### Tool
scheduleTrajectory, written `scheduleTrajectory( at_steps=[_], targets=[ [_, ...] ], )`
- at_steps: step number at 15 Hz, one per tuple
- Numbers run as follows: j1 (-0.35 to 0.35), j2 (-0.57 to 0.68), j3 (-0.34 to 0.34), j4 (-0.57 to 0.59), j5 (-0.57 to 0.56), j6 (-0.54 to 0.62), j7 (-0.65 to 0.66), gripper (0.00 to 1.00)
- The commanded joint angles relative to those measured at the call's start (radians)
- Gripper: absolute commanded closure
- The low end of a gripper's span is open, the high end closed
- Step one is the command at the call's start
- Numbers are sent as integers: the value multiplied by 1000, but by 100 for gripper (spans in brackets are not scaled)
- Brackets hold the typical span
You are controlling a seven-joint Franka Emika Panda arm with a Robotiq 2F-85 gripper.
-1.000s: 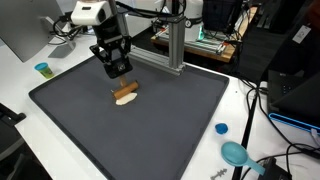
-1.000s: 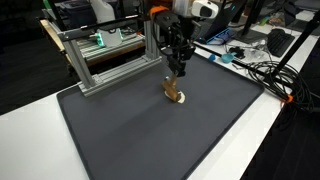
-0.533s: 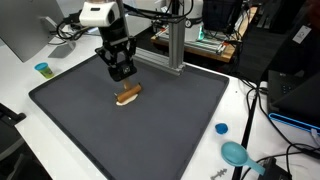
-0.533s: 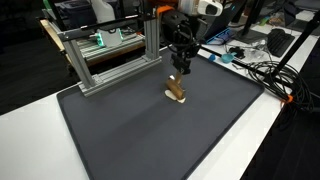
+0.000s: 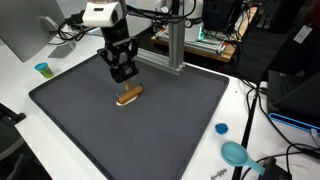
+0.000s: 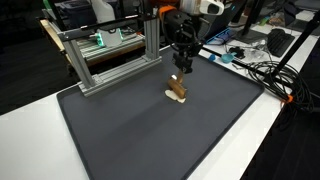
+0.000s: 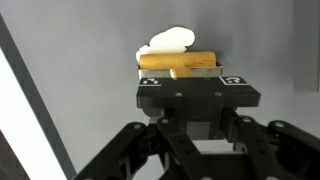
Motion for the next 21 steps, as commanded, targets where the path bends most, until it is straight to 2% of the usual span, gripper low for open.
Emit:
scheduleTrajectory(
  at_steps=[1, 7, 14, 21],
  targets=[
    [-1, -3, 26, -57, 34, 39, -14, 79],
    [1, -6, 45, -61, 41, 58, -7, 79],
    [-52, -63, 19, -31, 100, 39, -12, 79],
    [-26, -20, 4, -27, 61, 16, 37, 79]
  ],
)
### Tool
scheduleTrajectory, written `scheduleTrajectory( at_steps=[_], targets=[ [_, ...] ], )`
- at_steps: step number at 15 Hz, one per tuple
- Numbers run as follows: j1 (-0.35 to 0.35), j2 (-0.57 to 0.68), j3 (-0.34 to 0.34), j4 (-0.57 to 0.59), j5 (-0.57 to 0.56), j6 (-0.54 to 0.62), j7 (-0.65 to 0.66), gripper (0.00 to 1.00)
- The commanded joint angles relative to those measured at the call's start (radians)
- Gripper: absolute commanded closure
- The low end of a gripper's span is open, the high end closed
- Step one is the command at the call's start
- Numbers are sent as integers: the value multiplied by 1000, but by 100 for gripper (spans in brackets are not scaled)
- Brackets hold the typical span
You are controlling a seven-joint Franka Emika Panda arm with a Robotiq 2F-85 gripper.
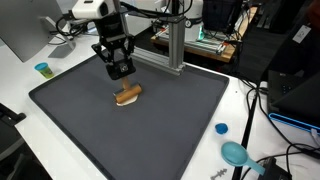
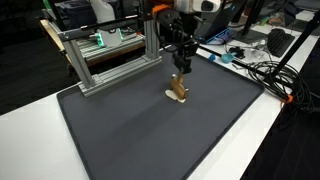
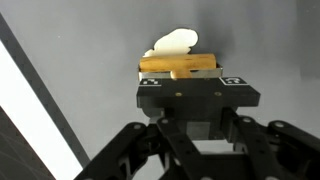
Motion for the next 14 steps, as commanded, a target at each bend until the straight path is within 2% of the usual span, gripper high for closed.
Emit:
scheduleTrajectory(
  at_steps=[1, 6, 14],
  targets=[
    [28, 15, -6, -1, -18, -17, 37, 79],
    [82, 44, -58, 4, -196, 16, 193, 79],
    [114, 72, -66, 15, -338, -48, 342, 79]
  ],
)
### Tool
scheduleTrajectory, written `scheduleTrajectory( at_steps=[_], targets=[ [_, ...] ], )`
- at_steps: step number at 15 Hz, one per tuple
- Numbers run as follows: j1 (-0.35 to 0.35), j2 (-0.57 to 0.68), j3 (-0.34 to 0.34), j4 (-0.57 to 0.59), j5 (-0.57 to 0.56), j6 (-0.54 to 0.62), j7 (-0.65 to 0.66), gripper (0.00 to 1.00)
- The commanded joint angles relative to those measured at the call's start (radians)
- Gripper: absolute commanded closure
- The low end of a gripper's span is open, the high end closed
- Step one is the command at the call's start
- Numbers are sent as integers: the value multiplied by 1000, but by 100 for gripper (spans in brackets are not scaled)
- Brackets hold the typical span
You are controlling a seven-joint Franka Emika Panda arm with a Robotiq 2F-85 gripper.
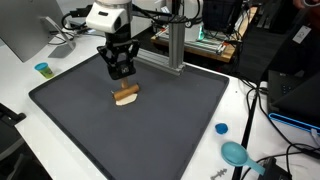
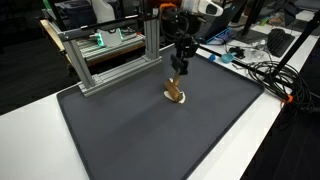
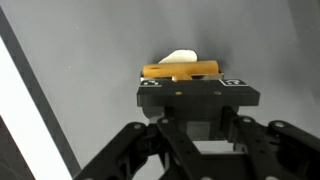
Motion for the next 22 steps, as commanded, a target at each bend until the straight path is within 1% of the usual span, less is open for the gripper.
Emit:
scheduleTrajectory(
  at_steps=[1, 5, 7, 8, 9, 11, 16, 19, 22],
  targets=[
    [13, 58, -20, 13, -74, -21, 61, 79],
    [25, 84, -24, 34, -127, -69, 111, 79],
    [14, 96, -22, 60, -120, -103, 125, 79],
    [-4, 94, -19, 80, -87, -123, 120, 79],
    [-33, 80, -14, 103, -30, -151, 96, 79],
    [-99, 24, -22, 129, 61, -193, 55, 79],
    [-227, -121, -64, 128, 263, -310, 44, 79],
    [-263, -280, -96, 38, 385, -326, 63, 79],
    [-253, -452, -126, -98, 516, -273, 54, 79]
  ],
)
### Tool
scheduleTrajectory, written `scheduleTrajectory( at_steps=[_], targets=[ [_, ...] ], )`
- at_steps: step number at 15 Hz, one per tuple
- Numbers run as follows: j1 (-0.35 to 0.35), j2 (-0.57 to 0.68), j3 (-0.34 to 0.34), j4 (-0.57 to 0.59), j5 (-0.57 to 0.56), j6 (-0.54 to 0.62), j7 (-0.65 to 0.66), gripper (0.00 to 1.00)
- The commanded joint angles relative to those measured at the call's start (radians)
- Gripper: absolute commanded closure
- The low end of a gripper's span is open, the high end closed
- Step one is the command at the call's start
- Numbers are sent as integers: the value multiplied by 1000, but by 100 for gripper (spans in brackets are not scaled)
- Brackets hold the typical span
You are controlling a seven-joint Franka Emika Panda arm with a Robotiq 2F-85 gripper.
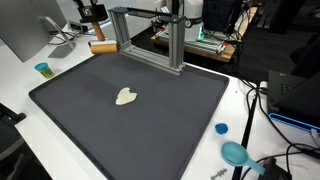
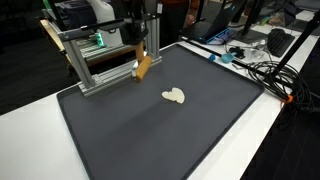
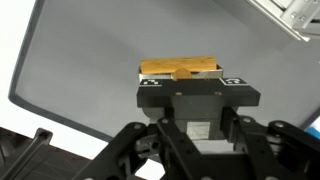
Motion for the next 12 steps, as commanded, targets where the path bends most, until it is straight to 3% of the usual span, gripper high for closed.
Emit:
scheduleTrajectory(
  at_steps=[1, 2, 3, 6, 7, 11, 12],
  targets=[
    [24, -251, -30, -224, 156, 79, -22, 79],
    [33, -309, -43, -275, 155, 120, -91, 79],
    [44, -166, -50, -125, 104, 38, -22, 54],
    [63, -281, -67, -234, 111, 85, -52, 54],
    [62, -307, -51, -275, 77, 95, 23, 79],
    [74, -396, -28, -344, -47, 64, 324, 79],
    [43, -418, 16, -352, -81, 49, 399, 79]
  ],
)
